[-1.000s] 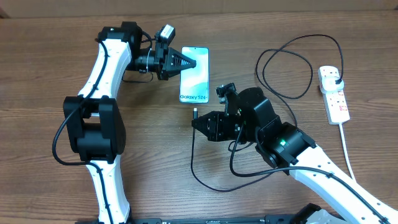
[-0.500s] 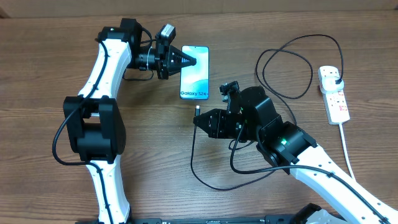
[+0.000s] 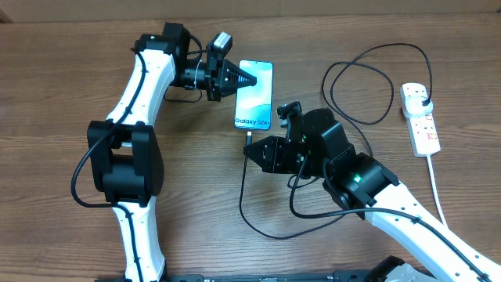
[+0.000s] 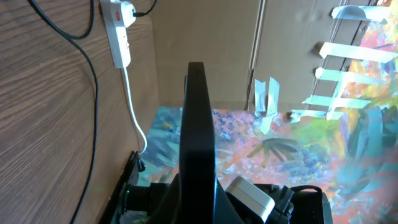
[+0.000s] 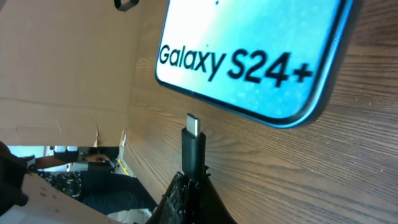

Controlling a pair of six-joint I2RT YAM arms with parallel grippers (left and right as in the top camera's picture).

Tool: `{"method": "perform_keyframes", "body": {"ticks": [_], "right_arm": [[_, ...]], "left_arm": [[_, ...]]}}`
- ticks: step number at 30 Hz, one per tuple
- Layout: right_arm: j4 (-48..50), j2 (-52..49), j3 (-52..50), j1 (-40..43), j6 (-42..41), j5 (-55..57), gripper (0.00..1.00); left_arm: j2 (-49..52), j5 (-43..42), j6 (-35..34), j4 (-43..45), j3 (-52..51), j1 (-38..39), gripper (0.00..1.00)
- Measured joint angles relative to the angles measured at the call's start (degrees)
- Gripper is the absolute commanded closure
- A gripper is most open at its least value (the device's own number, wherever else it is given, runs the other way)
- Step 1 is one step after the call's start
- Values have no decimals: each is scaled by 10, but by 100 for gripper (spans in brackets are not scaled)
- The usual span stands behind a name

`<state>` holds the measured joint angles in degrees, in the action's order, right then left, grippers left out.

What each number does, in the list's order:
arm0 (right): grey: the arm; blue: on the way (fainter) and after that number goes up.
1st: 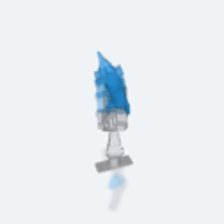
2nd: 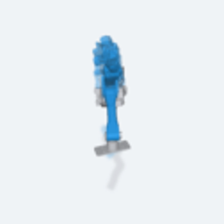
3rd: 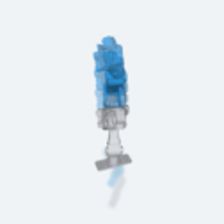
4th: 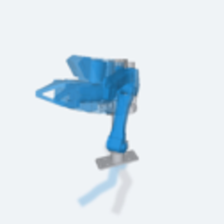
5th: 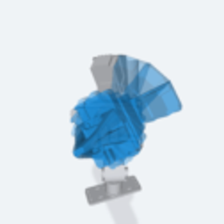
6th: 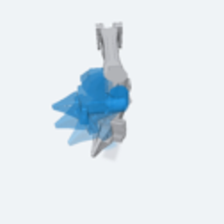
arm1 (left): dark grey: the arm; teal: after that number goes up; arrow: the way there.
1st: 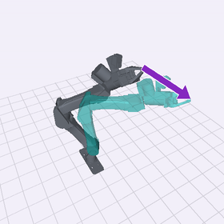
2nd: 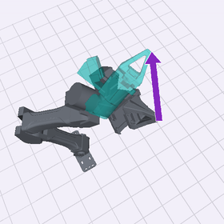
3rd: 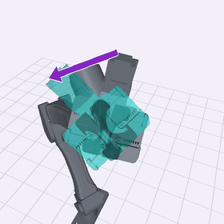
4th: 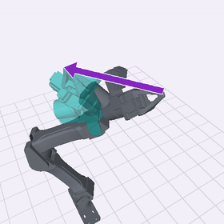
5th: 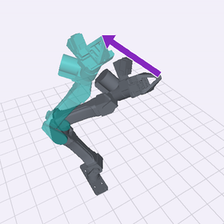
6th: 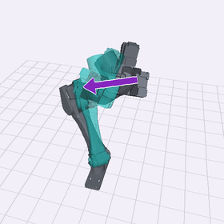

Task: Plug charger to phone and switch on socket
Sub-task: 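Push the plug up into the phone's bottom port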

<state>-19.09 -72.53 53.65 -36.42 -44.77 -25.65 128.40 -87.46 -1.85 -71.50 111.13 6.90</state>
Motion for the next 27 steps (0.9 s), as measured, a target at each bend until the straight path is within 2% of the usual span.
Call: {"method": "perform_keyframes", "body": {"ticks": [27], "right_arm": [[0, 0, 0, 14, -17, 6, 96]], "left_arm": [[0, 0, 0, 9, 0, 0, 95]]}}
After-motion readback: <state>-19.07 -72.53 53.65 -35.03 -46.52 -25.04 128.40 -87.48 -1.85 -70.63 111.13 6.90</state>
